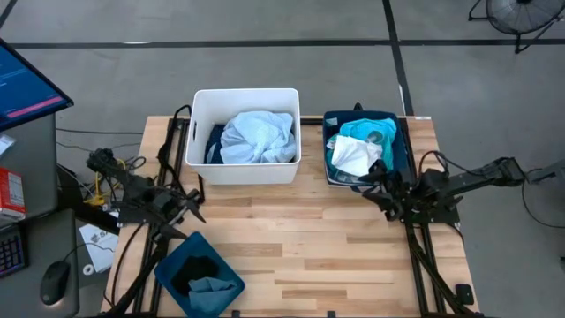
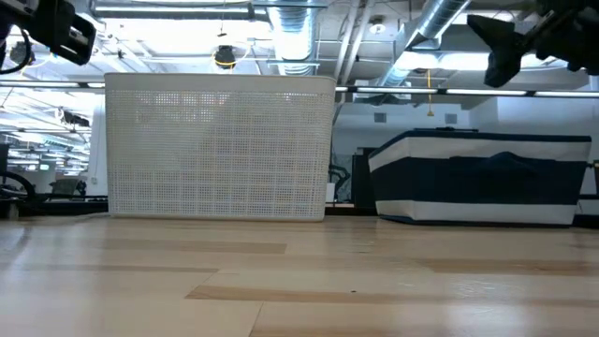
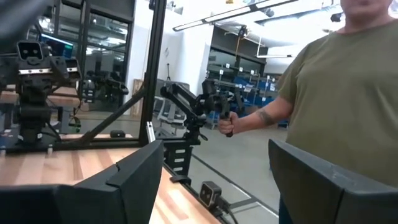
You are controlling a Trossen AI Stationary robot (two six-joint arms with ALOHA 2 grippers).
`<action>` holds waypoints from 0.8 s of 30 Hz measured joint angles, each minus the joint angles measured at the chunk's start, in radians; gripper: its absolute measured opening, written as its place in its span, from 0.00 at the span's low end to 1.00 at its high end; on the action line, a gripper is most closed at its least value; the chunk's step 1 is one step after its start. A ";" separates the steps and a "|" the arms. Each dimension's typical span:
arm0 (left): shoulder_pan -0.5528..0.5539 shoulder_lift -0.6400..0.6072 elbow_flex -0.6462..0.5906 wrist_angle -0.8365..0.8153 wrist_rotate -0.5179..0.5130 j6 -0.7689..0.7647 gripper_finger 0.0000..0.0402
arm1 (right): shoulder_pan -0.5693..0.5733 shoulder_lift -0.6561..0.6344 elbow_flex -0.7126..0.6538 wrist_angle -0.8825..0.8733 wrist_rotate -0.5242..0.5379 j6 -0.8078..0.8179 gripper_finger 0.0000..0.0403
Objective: Pick & Place Cloths
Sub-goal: Return to Home Position
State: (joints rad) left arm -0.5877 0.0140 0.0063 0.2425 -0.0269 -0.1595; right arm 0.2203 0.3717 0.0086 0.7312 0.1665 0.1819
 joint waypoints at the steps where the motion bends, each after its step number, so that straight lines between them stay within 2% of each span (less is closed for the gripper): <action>1: 0.000 0.004 0.000 0.000 0.000 0.001 0.68 | 0.000 0.000 0.000 -0.008 0.000 -0.001 0.63; 4: 0.000 0.014 0.000 -0.009 0.000 0.023 0.68 | 0.000 0.001 0.000 -0.057 0.002 0.004 0.63; 12: 0.000 0.014 0.000 -0.006 0.000 0.022 0.68 | 0.000 0.001 0.000 -0.191 0.100 0.019 0.63; 17: 0.000 0.014 0.000 -0.002 0.000 0.021 0.68 | 0.000 0.001 0.000 -0.301 0.110 0.052 0.63; 24: 0.000 0.014 0.000 0.002 0.000 0.021 0.68 | 0.000 0.001 0.000 -0.351 0.161 0.071 0.63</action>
State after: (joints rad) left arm -0.5877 0.0280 0.0063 0.2443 -0.0265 -0.1387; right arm 0.2203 0.3725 0.0082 0.3801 0.3271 0.2530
